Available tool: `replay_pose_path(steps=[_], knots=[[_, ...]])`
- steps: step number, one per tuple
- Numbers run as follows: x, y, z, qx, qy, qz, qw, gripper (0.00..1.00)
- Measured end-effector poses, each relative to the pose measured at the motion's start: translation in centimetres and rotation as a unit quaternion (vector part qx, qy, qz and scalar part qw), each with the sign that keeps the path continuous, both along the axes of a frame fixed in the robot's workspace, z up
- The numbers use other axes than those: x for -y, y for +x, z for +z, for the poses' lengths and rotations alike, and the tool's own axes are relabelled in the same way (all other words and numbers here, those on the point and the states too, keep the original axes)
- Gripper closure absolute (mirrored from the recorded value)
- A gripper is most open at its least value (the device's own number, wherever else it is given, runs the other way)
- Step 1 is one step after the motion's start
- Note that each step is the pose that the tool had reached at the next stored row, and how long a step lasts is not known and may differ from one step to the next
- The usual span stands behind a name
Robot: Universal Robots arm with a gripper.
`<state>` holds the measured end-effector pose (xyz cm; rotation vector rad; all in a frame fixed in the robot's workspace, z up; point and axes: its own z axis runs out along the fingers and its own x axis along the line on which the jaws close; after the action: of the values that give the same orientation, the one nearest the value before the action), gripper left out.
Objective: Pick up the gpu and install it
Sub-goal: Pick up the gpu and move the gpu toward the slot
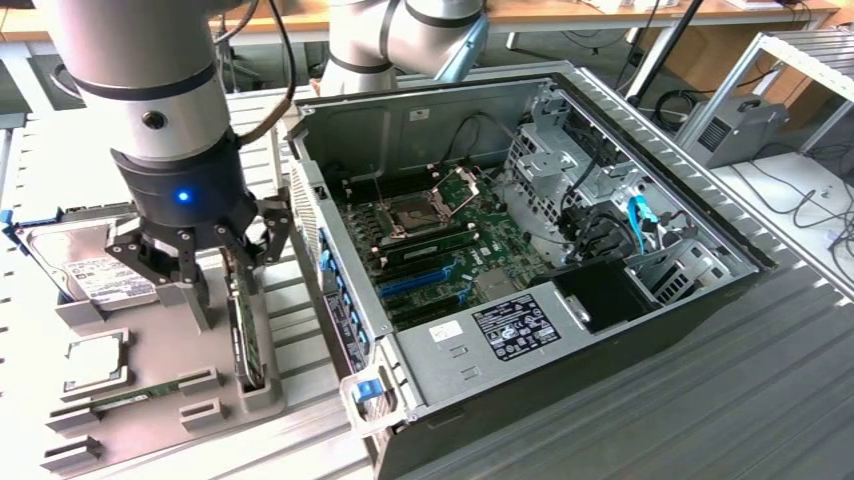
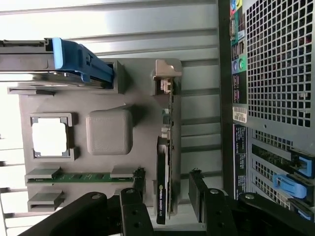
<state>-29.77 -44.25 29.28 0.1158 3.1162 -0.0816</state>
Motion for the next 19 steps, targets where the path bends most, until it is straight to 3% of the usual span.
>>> replay_pose_path(steps=[9, 19], knots=[[0.00, 0.0, -1.85, -0.0025, 0.0000, 0.000, 1.0000, 0.52], [-0.05, 0.2, -3.92, -0.0028, 0.0000, 0.000, 1.0000, 0.52]])
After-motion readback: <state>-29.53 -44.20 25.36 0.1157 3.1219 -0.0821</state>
